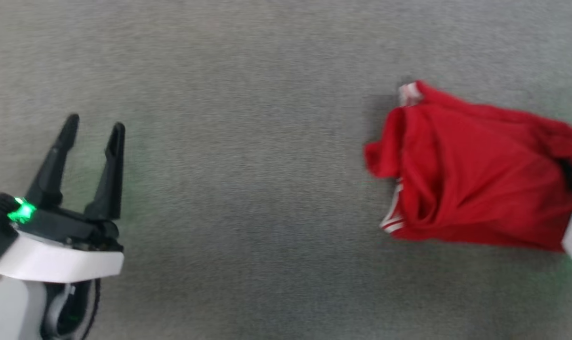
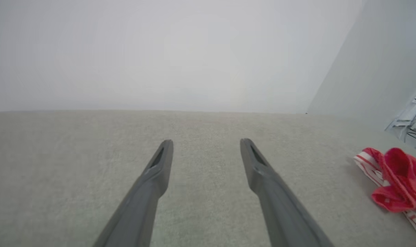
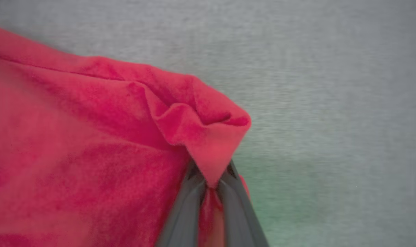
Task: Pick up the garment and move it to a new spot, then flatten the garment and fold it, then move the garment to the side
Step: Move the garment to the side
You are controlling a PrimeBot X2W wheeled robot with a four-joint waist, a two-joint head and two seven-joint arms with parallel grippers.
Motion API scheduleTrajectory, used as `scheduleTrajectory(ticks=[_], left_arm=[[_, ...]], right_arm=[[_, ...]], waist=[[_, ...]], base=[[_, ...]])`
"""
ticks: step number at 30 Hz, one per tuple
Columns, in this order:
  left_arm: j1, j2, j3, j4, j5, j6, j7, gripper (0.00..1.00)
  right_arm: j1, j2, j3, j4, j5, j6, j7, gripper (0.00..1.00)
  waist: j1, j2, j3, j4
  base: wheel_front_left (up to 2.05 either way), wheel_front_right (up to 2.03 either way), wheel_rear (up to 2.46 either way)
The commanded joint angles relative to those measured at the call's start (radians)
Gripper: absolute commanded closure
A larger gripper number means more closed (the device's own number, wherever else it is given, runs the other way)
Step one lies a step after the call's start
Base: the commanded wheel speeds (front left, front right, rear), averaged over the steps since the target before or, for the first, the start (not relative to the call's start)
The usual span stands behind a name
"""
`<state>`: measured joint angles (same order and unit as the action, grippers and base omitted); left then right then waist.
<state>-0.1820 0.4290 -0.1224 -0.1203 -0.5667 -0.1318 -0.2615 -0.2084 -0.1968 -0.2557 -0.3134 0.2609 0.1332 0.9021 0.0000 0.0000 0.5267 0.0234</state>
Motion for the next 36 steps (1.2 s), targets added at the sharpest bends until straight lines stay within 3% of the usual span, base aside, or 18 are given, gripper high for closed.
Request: scheduleTrajectory(ticks=[1,10,20,26,36], left_arm=[[-0.031,0.023,0.006,-0.018,-0.005,0.003,-0.004,0.0],[-0.154,0.149,-0.043,-0.096,-0.025,0.003,-0.004,0.0],[-0.364,0.29,-0.097,-0.167,-0.072,0.003,-0.005,0.0],[-0.43,0.317,-0.141,-0.206,-0.071,0.003,-0.004,0.0],[-0.445,0.343,-0.126,-0.22,-0.083,0.003,-0.005,0.0]], right_arm=[[-0.004,-0.002,-0.038,-0.02,-0.009,-0.004,-0.023,1.0],[-0.085,-0.033,-0.258,-0.029,-0.067,-0.004,-0.122,1.0],[-0.351,-0.063,-0.454,0.157,-0.214,-0.004,-0.294,1.0],[-0.482,-0.018,-0.477,0.239,-0.301,-0.004,-0.395,1.0],[-0.621,0.034,-0.51,0.342,-0.466,-0.004,-0.53,1.0]], waist=[[0.0,0.0,0.032,-0.058],[0.0,0.0,0.119,-0.161],[0.0,0.0,0.231,-0.192],[0.0,0.0,0.278,-0.21],[0.0,0.0,0.315,-0.199]], base=[[0.0,0.0,0.0],[0.0,0.0,0.0],[0.0,0.0,0.0],[0.0,0.0,0.0],[0.0,0.0,0.0]])
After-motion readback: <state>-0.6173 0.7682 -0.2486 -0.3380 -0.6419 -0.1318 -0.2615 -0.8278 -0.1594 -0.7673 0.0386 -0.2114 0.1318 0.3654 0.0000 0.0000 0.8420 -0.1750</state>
